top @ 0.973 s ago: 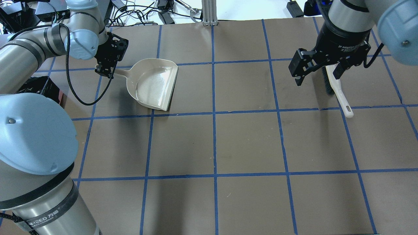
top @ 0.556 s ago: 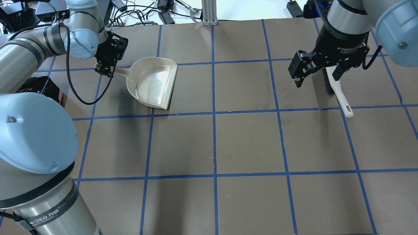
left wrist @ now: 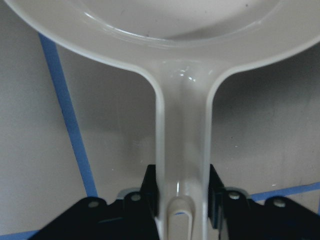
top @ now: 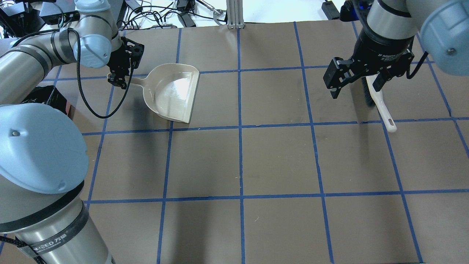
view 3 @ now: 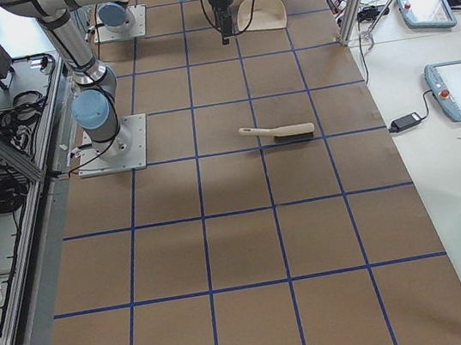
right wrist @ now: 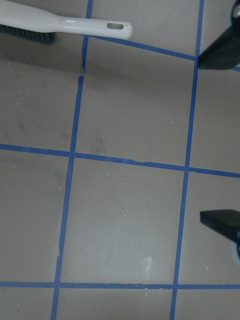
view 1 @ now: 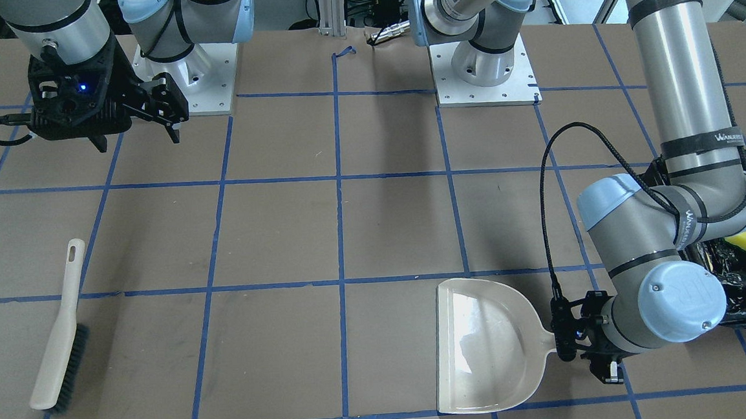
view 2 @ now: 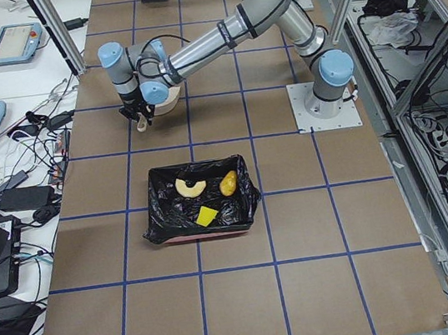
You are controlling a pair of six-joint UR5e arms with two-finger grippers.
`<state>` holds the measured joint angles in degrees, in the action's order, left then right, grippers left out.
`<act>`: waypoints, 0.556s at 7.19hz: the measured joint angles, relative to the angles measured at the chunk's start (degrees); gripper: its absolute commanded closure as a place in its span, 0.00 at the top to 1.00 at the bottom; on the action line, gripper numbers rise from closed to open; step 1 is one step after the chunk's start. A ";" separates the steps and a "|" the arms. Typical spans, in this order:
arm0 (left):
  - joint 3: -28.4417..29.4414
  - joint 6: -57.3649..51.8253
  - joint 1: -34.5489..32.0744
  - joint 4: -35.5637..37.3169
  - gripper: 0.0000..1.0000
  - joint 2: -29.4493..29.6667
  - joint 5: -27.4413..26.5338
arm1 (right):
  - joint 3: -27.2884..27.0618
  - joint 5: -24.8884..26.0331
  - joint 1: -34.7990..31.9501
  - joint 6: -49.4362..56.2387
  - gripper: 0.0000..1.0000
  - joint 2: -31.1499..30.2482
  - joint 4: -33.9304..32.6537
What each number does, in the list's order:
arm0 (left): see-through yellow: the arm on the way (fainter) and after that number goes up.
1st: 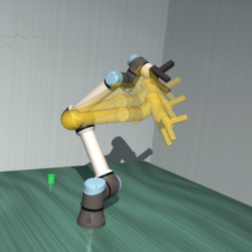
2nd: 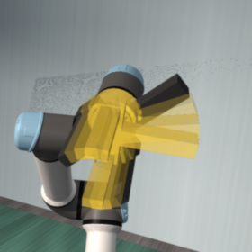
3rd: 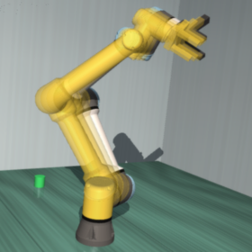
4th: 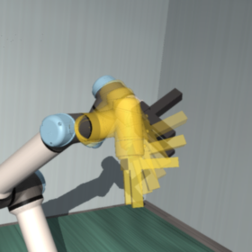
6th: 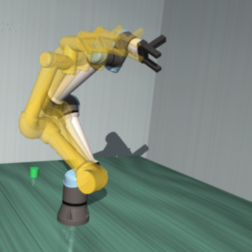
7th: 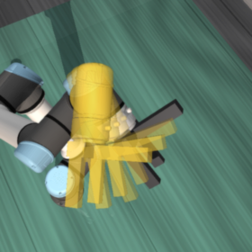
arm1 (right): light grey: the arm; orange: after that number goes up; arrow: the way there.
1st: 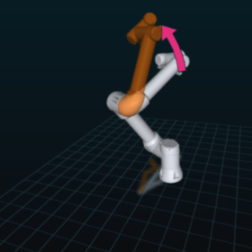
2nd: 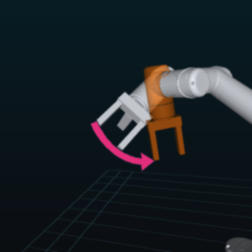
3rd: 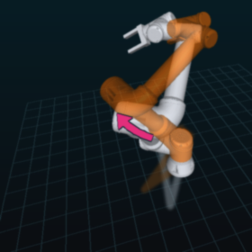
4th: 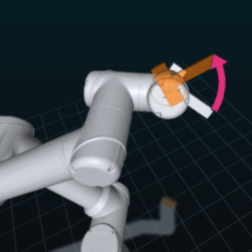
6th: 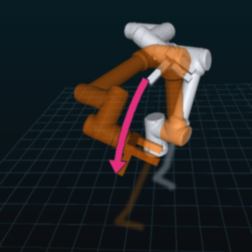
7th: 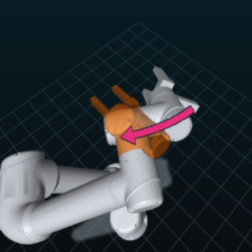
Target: Sweep and dump trash into bin
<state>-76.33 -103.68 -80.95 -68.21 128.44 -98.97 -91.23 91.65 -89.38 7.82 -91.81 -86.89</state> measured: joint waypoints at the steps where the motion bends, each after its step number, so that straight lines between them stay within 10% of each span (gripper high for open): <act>1: -0.11 0.67 -0.01 -0.25 0.45 -0.17 -0.03 | 0.00 -0.02 0.00 0.00 1.00 0.03 -0.02; 4: -0.35 2.45 -0.16 -0.76 0.45 -0.55 -0.16 | 0.00 0.02 0.00 0.00 1.00 0.06 -0.04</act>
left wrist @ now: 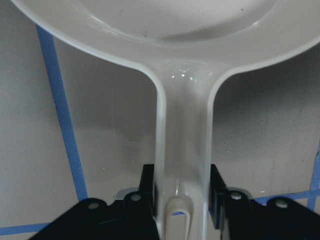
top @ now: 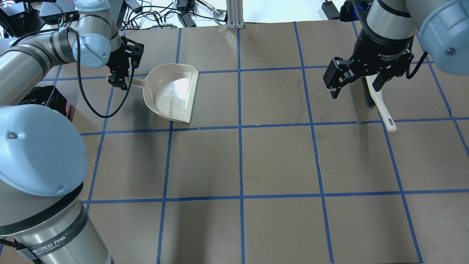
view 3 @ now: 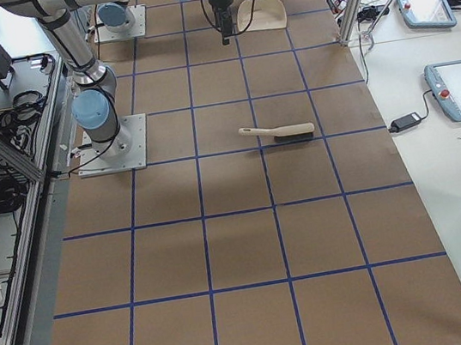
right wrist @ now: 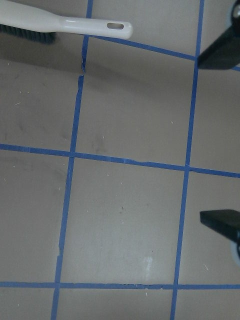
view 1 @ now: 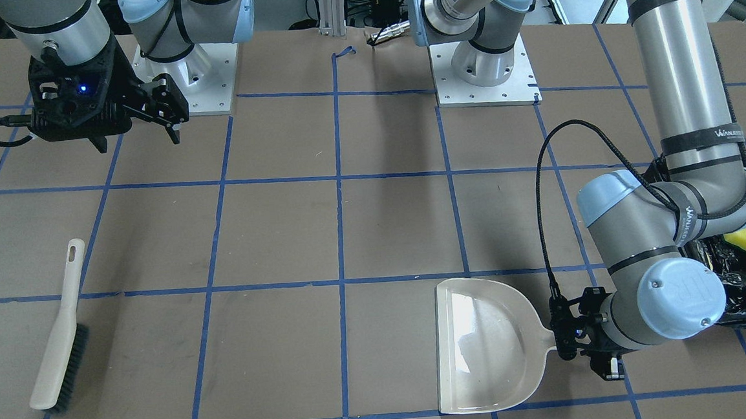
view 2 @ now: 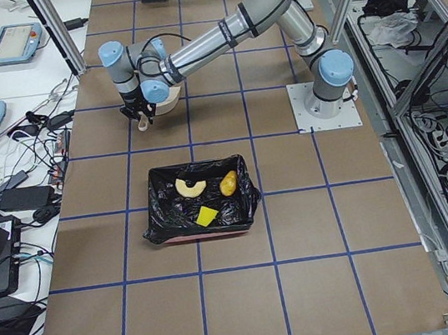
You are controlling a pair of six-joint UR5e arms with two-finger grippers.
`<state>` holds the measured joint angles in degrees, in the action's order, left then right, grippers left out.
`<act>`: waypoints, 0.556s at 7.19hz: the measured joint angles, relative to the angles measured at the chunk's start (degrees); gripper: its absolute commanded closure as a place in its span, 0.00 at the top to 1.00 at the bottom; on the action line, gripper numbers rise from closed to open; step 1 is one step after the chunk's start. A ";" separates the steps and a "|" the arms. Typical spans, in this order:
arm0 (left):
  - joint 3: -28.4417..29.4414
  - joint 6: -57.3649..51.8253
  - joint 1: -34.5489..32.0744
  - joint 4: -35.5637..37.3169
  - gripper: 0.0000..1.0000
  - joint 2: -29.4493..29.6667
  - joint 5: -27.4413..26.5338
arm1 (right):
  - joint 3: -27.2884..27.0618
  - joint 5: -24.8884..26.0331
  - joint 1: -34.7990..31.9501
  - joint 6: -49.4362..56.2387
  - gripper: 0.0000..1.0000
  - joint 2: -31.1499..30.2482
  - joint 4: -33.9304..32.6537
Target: Sweep and dump trash into bin
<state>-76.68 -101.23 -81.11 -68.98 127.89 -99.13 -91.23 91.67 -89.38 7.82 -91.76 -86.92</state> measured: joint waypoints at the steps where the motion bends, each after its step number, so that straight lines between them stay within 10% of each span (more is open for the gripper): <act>1: -0.19 0.98 -0.08 -0.30 0.46 -0.05 -0.01 | 0.00 0.00 0.00 0.00 1.00 0.00 -0.02; 4: -0.15 2.48 0.06 -0.91 0.54 -0.58 -0.19 | 0.00 0.09 0.00 0.00 1.00 0.00 0.07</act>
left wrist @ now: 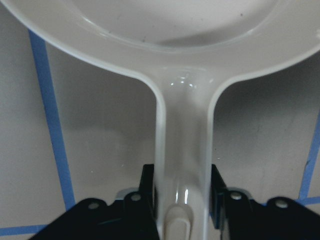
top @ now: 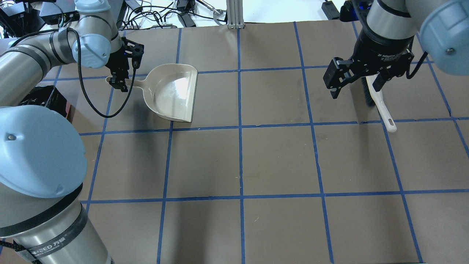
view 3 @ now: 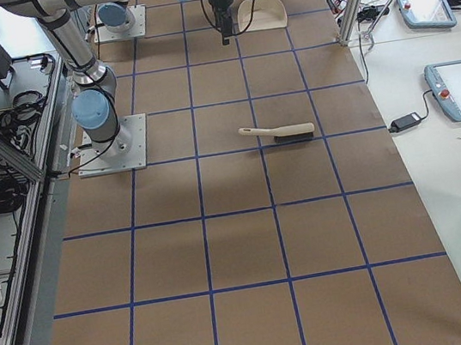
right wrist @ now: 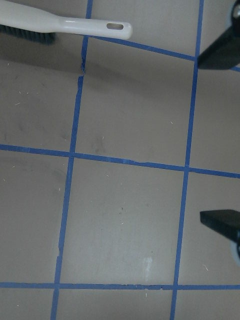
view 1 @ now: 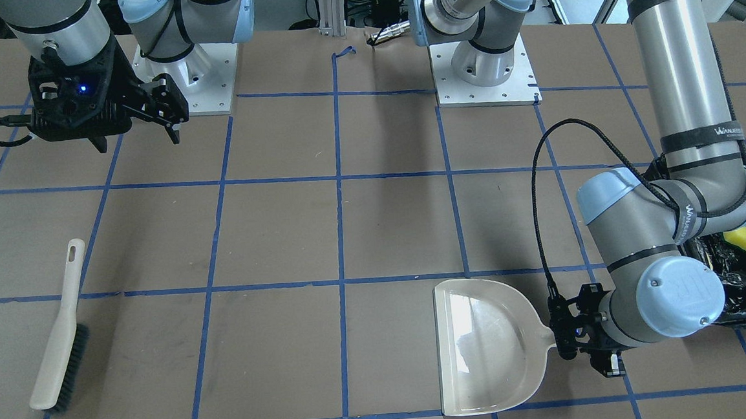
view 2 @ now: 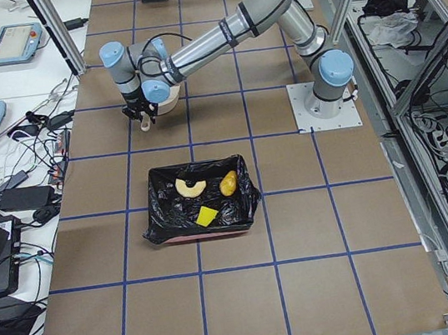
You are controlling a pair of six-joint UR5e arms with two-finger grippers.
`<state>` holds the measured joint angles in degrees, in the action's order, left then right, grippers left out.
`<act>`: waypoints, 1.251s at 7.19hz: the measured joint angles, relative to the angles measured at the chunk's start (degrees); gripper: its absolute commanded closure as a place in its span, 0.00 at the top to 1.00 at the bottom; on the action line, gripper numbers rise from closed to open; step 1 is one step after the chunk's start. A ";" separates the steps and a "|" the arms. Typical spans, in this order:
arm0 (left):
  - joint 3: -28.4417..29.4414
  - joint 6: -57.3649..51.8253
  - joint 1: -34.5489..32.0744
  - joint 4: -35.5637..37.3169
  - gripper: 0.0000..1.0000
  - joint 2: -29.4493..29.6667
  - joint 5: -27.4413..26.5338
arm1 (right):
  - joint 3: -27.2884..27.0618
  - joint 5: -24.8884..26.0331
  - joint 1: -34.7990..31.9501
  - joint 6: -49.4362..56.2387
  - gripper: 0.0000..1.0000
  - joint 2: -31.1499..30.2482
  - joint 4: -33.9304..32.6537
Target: Sweep and dump trash into bin
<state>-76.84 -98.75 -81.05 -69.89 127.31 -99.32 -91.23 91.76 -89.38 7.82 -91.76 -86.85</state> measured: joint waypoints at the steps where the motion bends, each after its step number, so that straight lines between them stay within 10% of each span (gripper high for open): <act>1: 0.23 0.13 0.02 -0.72 0.54 -0.83 0.02 | 0.00 -0.01 0.00 0.00 1.00 0.02 -0.03; 5: 0.35 14.85 -0.77 -10.49 0.57 -10.25 3.72 | -0.06 -0.07 0.04 0.00 1.00 0.22 0.05; 9: -0.36 56.04 -3.97 -19.37 0.94 -18.62 6.50 | -0.07 -0.17 0.04 0.00 1.00 0.26 -0.51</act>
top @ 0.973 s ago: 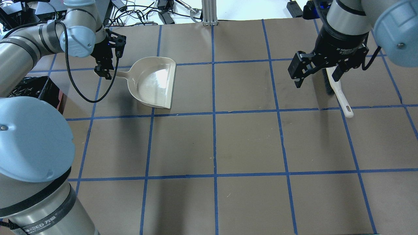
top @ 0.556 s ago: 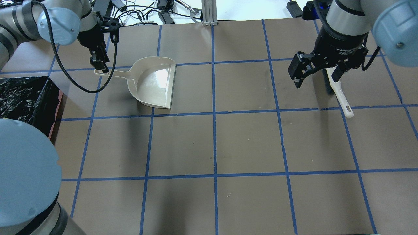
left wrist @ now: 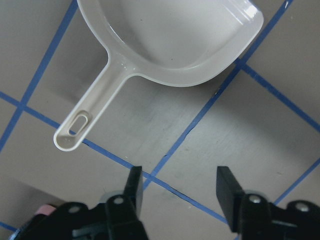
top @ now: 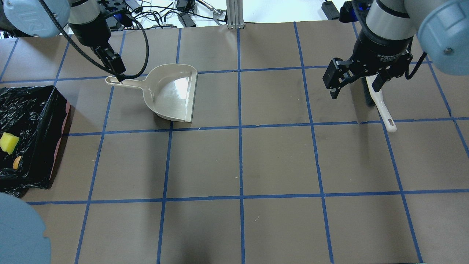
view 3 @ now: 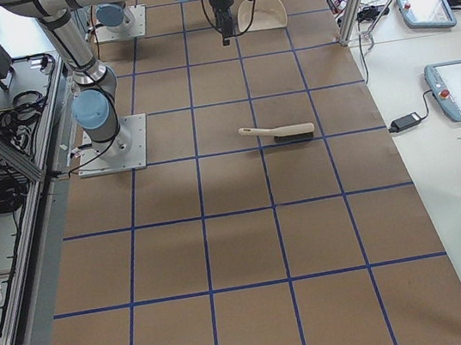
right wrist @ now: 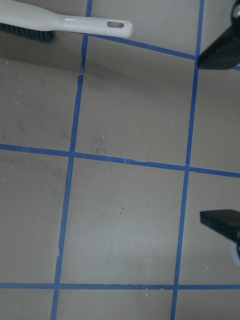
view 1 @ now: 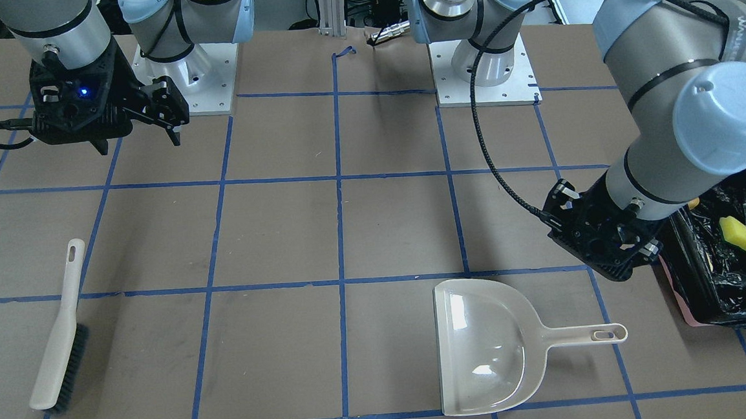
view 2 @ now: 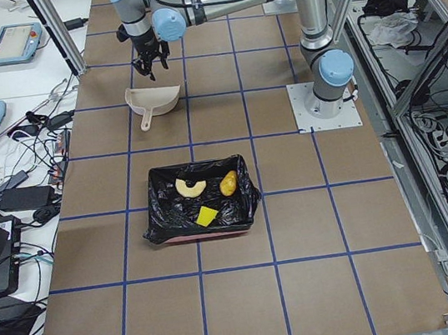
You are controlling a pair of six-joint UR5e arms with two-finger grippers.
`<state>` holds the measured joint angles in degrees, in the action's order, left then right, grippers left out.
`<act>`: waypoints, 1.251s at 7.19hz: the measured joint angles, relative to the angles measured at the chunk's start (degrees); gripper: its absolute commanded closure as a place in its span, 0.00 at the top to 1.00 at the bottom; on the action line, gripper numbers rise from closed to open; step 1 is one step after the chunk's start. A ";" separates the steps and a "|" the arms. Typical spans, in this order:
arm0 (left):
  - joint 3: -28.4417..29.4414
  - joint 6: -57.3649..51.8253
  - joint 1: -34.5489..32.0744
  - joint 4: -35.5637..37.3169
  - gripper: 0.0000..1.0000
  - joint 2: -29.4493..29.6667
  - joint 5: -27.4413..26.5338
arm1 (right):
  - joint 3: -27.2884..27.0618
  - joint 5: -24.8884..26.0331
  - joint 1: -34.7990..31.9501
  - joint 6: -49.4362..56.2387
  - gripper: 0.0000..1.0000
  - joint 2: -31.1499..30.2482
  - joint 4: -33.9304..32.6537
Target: Sweep and dump trash into bin
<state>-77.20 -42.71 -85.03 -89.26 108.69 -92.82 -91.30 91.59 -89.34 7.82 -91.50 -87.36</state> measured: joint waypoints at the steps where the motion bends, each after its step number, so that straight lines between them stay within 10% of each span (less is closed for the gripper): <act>1: -0.05 11.44 -2.11 -0.16 1.00 -1.13 0.91 | 0.01 -0.03 -0.03 -0.04 1.00 0.00 -0.86; 4: -0.28 35.89 -5.82 -0.44 1.00 -4.41 5.15 | 0.18 0.02 -0.04 -0.57 1.00 0.00 -3.30; 9: -5.30 41.45 -6.70 -1.26 1.00 -10.25 2.38 | 1.69 0.16 -0.04 -0.50 1.00 1.51 -4.32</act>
<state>-82.51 -1.27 -91.73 -90.52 98.45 -90.44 -89.61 91.75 -89.38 7.33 -89.99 -91.67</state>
